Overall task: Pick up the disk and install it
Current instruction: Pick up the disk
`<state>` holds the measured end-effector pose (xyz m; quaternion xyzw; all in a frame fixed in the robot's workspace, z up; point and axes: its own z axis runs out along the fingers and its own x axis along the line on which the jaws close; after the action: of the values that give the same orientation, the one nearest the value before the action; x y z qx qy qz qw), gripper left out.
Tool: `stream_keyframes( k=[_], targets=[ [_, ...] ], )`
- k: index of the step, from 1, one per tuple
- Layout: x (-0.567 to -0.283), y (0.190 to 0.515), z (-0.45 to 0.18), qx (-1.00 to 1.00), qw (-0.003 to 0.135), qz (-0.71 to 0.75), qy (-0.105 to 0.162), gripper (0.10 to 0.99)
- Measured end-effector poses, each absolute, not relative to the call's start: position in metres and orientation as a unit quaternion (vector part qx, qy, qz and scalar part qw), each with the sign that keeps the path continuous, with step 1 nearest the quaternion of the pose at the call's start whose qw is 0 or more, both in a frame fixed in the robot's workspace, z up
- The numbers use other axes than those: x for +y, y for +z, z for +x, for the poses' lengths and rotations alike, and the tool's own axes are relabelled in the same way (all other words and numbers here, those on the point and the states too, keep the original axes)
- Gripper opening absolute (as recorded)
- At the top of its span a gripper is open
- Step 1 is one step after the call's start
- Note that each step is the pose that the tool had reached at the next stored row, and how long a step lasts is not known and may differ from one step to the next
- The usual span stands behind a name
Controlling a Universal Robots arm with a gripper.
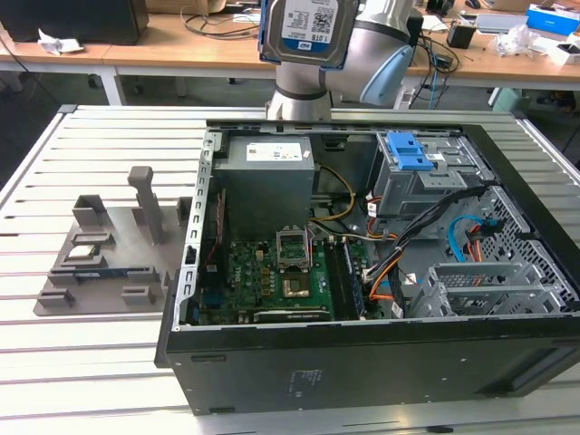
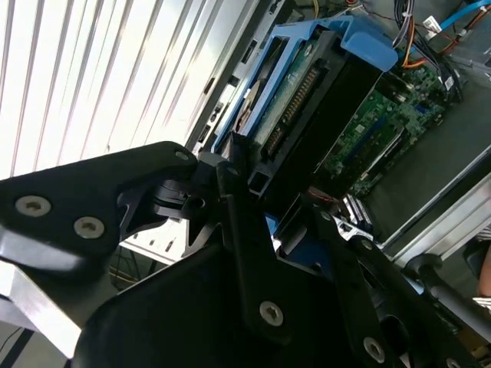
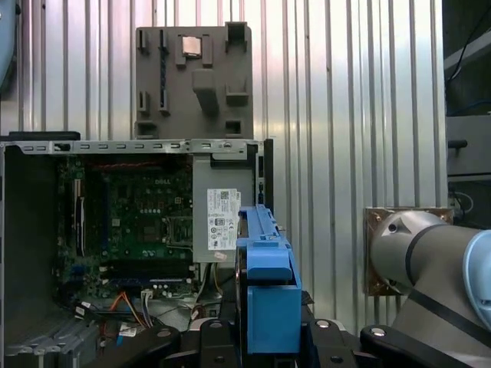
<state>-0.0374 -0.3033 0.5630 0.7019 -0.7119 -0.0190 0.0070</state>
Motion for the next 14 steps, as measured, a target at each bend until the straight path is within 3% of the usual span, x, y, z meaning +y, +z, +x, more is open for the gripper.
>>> stream_keyframes(
  k=[7, 14],
  targets=[
    [-0.303, 0.533, -0.013, -0.712, 0.007, 0.702, -0.019, 0.369],
    [-0.303, 0.532, -0.01, -0.712, 0.007, 0.702, -0.019, 0.369]
  ],
)
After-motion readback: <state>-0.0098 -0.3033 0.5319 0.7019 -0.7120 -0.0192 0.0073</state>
